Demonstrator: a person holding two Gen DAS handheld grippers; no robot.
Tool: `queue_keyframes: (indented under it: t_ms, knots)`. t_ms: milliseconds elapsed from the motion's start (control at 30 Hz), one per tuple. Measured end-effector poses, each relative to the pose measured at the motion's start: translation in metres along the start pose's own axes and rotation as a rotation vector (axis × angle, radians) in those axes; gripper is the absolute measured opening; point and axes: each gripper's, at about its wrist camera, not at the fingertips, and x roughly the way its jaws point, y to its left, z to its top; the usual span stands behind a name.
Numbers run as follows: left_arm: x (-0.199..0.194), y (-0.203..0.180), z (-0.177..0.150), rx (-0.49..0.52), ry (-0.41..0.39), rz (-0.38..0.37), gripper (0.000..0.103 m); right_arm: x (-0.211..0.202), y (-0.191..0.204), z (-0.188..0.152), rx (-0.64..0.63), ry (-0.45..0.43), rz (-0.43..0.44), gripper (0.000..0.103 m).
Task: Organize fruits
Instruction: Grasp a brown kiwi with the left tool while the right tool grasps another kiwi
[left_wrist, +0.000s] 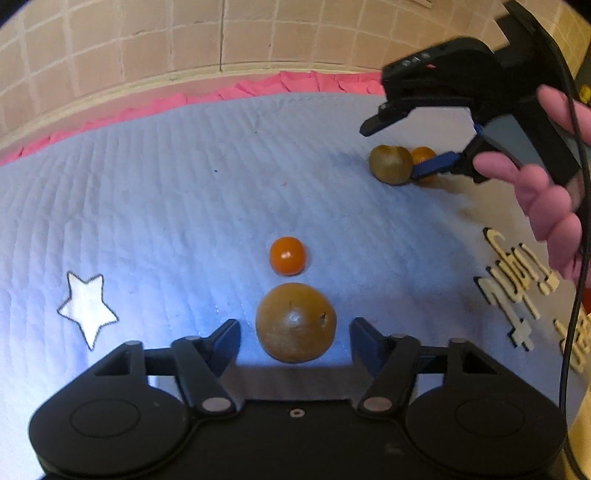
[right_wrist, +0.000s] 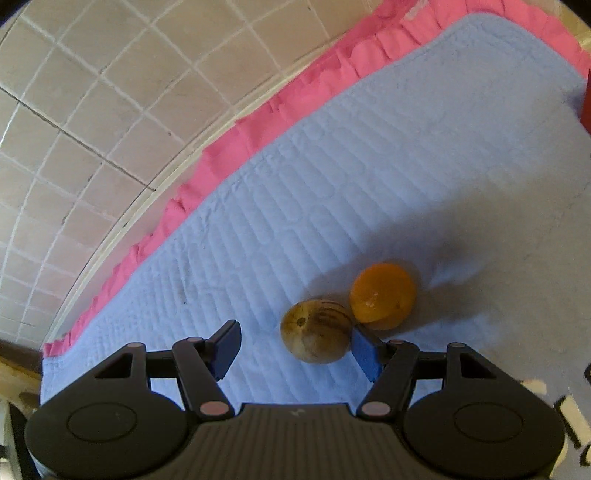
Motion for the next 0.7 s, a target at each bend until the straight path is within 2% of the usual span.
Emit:
queue_keyframes:
  t_ms: [67, 200, 267, 333, 500, 533, 567, 633, 667, 700]
  knots:
    - [-0.001, -0.001, 0.000, 0.007, -0.005, 0.006, 0.070, 0.002, 0.005, 0.002, -0.020, 0.005, -0.026, 0.068]
    - [0.001, 0.001, 0.003, -0.010, -0.014, 0.002, 0.067, 0.004, 0.012, -0.003, -0.063, -0.011, -0.077, 0.068]
    - [0.001, 0.002, 0.004, -0.013, -0.014, 0.005, 0.067, 0.008, 0.017, -0.005, -0.095, -0.006, -0.127, 0.062]
    - [-0.001, 0.001, 0.003, -0.016, -0.017, 0.003, 0.067, 0.009, 0.016, -0.009, -0.085, 0.015, -0.129, 0.062]
    - [-0.001, 0.001, 0.001, -0.012, -0.024, 0.009, 0.066, 0.015, 0.007, -0.005, -0.020, -0.017, -0.112, 0.060]
    - [-0.001, 0.000, 0.001, -0.008, -0.026, 0.013, 0.064, 0.019, 0.007, -0.004, -0.019, -0.007, -0.122, 0.059]
    - [-0.001, 0.000, 0.000, -0.003, -0.028, 0.018, 0.057, 0.020, 0.008, -0.003, -0.025, -0.009, -0.127, 0.059]
    - [-0.003, -0.003, -0.001, 0.005, -0.037, 0.024, 0.050, 0.019, 0.011, -0.006, -0.055, -0.018, -0.144, 0.052]
    - [-0.003, -0.003, -0.002, 0.008, -0.044, 0.027, 0.048, 0.019, 0.012, -0.007, -0.069, -0.020, -0.147, 0.046]
    - [-0.005, -0.004, -0.003, 0.013, -0.052, 0.031, 0.047, 0.017, 0.011, -0.009, -0.073, -0.024, -0.137, 0.046]
